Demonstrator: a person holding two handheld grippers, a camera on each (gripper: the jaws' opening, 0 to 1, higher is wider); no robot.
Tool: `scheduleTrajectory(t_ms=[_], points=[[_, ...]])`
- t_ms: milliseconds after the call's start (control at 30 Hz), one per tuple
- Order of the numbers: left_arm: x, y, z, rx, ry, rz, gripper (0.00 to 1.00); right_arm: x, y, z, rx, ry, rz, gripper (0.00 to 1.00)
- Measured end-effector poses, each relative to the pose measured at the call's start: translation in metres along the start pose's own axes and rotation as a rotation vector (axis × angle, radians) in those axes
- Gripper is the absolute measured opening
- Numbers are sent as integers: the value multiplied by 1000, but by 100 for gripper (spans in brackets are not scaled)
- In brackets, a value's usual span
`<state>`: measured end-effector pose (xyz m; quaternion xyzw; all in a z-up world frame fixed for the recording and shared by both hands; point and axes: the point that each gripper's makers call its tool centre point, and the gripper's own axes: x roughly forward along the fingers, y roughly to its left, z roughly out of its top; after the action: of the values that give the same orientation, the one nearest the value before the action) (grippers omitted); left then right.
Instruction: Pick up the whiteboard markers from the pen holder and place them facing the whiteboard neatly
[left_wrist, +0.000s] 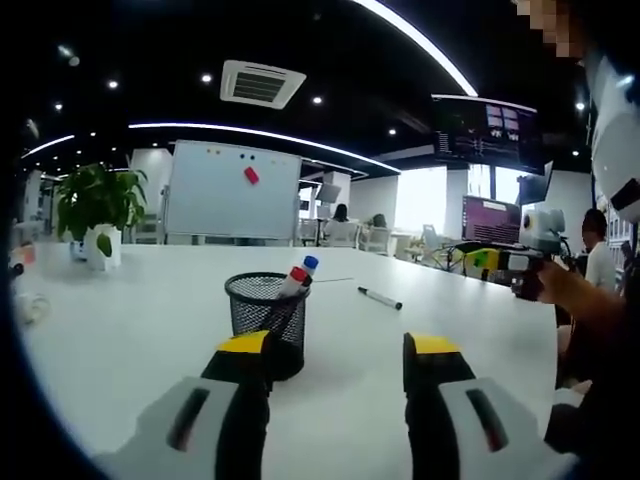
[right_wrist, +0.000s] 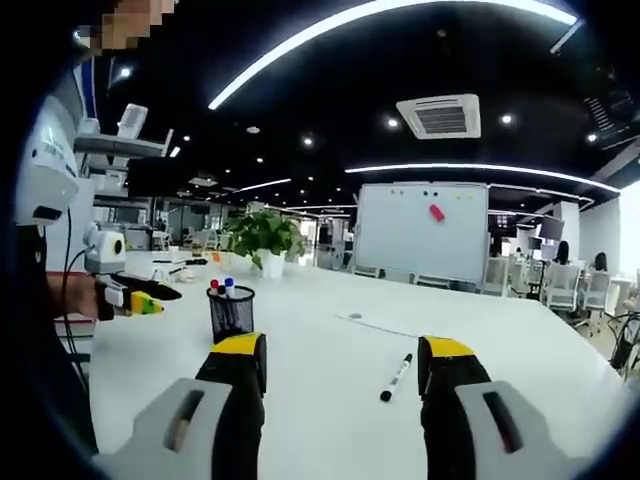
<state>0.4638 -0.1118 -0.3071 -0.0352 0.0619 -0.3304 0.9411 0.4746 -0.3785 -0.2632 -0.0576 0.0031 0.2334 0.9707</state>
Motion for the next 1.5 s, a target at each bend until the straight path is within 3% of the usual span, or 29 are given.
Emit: scheduleTrajectory(t_ms=[267, 833, 1367, 1500], points=[[-3, 0, 0, 3, -1, 0, 53, -9, 3, -6, -3, 7, -2, 63], [-5, -1, 0, -1, -4, -1, 53, -12, 15, 0, -3, 6, 40, 64], [-6, -4, 1, -8, -12, -9, 54, 11, 21, 13, 3, -4, 74, 64], [-6, -5, 0, -8, -10, -8, 53, 16, 24, 9, 4, 27, 81, 64]])
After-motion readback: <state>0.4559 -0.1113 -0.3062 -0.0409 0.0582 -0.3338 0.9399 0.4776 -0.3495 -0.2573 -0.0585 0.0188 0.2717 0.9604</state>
